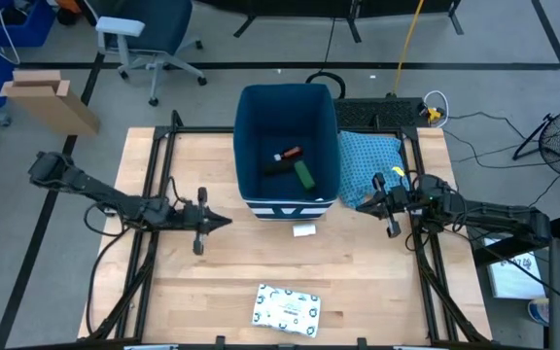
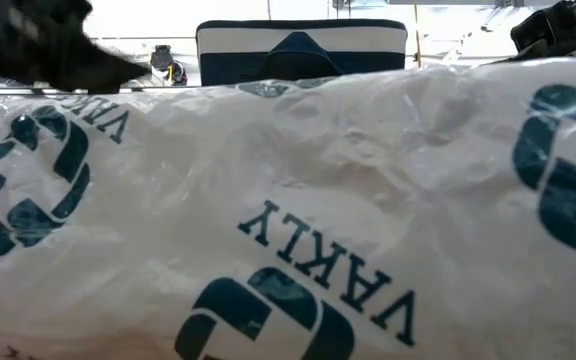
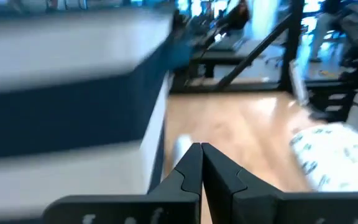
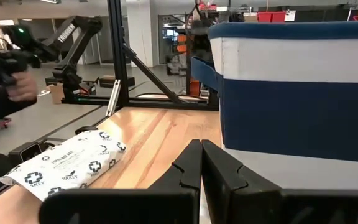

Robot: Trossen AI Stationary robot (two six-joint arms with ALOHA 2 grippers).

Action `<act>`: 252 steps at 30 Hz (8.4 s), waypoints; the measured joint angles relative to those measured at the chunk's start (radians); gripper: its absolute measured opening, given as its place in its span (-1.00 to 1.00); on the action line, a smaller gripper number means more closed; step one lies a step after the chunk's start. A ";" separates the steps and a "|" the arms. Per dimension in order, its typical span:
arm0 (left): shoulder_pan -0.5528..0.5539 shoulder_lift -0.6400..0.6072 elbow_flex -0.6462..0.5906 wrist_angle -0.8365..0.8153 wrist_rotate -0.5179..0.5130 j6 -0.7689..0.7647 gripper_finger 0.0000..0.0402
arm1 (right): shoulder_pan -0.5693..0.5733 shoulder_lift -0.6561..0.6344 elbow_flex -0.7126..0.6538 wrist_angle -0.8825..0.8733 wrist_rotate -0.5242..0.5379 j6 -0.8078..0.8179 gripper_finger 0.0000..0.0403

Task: Pick & place medical supplies in basket/bin
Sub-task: Put the white pill bottle into the blue bin

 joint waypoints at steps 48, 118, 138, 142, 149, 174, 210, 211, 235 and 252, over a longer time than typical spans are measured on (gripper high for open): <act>0.015 1.326 1.330 -0.878 -0.271 -0.074 0.67 | 0.000 0.000 -0.028 0.049 -0.003 0.120 -1.00; 0.060 1.204 1.352 -0.941 0.233 -0.263 0.26 | 0.020 0.022 -0.032 -0.038 -0.082 0.107 -1.00; -0.164 0.554 0.519 -0.474 -0.139 -0.174 -0.98 | 0.426 0.494 0.114 -0.052 0.394 -0.122 -1.00; -0.161 0.520 0.396 -0.311 -0.140 -0.176 -0.96 | 0.562 0.707 0.233 -0.036 0.535 -0.184 -1.00; -0.157 0.509 0.354 -0.248 -0.120 -0.169 -0.98 | 0.638 1.063 0.486 -0.168 0.760 -0.229 -0.86; -0.158 0.510 0.354 -0.248 -0.085 -0.170 -0.98 | 0.477 1.451 0.760 -0.239 0.688 -0.429 0.21; -0.141 0.510 0.355 -0.200 -0.065 -0.061 -0.99 | 0.504 1.354 0.730 -0.273 0.632 -0.239 -0.15; -0.141 0.510 0.355 -0.199 -0.065 -0.061 -0.98 | 0.508 1.332 0.741 -0.262 0.633 -0.248 -0.15; -0.141 0.510 0.355 -0.199 -0.060 -0.065 -0.87 | 0.576 0.438 0.543 -0.263 0.474 -0.132 -0.17; -0.141 0.510 0.355 -0.197 -0.059 -0.076 -0.87 | 0.576 0.088 0.109 0.071 0.496 -0.053 -0.18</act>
